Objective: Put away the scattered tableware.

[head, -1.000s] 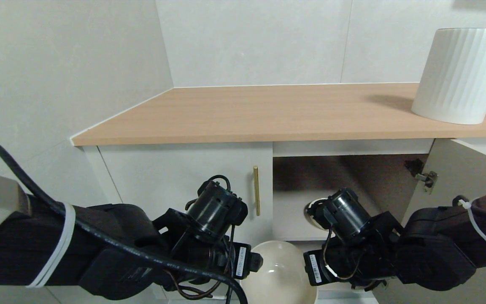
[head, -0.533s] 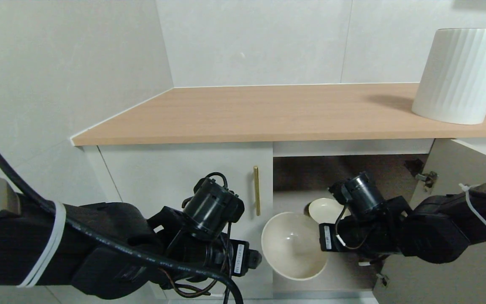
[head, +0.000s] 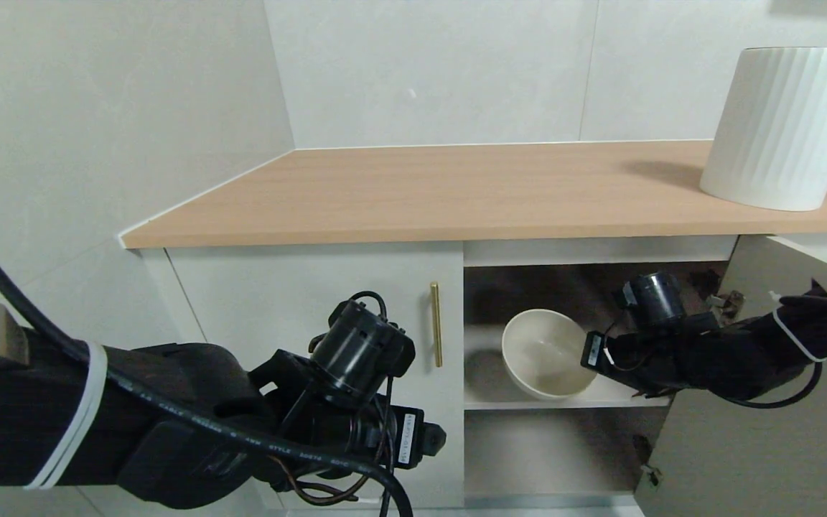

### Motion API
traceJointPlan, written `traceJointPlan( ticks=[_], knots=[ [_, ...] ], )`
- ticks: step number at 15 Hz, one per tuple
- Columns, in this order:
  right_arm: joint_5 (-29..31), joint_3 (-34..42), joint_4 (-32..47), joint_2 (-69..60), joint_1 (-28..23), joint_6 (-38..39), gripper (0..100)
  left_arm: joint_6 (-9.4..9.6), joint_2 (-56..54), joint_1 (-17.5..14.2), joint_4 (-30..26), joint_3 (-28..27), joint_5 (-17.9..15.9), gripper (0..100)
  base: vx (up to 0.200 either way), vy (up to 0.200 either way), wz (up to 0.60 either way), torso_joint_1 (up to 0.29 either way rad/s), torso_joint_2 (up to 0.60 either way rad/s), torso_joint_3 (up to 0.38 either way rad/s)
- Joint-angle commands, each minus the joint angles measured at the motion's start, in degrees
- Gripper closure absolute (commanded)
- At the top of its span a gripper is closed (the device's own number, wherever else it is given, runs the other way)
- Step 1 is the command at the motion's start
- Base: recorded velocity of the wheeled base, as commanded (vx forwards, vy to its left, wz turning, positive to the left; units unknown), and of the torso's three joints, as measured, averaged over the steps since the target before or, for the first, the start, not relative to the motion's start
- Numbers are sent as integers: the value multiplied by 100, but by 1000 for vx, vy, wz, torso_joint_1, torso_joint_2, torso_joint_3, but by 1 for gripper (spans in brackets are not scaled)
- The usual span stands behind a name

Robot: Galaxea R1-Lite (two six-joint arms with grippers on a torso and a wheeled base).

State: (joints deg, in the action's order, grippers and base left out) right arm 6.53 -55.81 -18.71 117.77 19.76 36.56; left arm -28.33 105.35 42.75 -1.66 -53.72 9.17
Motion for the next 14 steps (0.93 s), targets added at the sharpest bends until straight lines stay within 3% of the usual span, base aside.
traceJointPlan(
  ticks=[1,14],
  knots=[
    [225,-334,-141,642,-227,194,100,-6,-6,-4,-1,2,6,0,0,0,0,0,0,0],
    [674,-1064,-133,1441,-587,492,100,-6,-6,-4,-1,2,6,0,0,0,0,0,0,0]
  ],
)
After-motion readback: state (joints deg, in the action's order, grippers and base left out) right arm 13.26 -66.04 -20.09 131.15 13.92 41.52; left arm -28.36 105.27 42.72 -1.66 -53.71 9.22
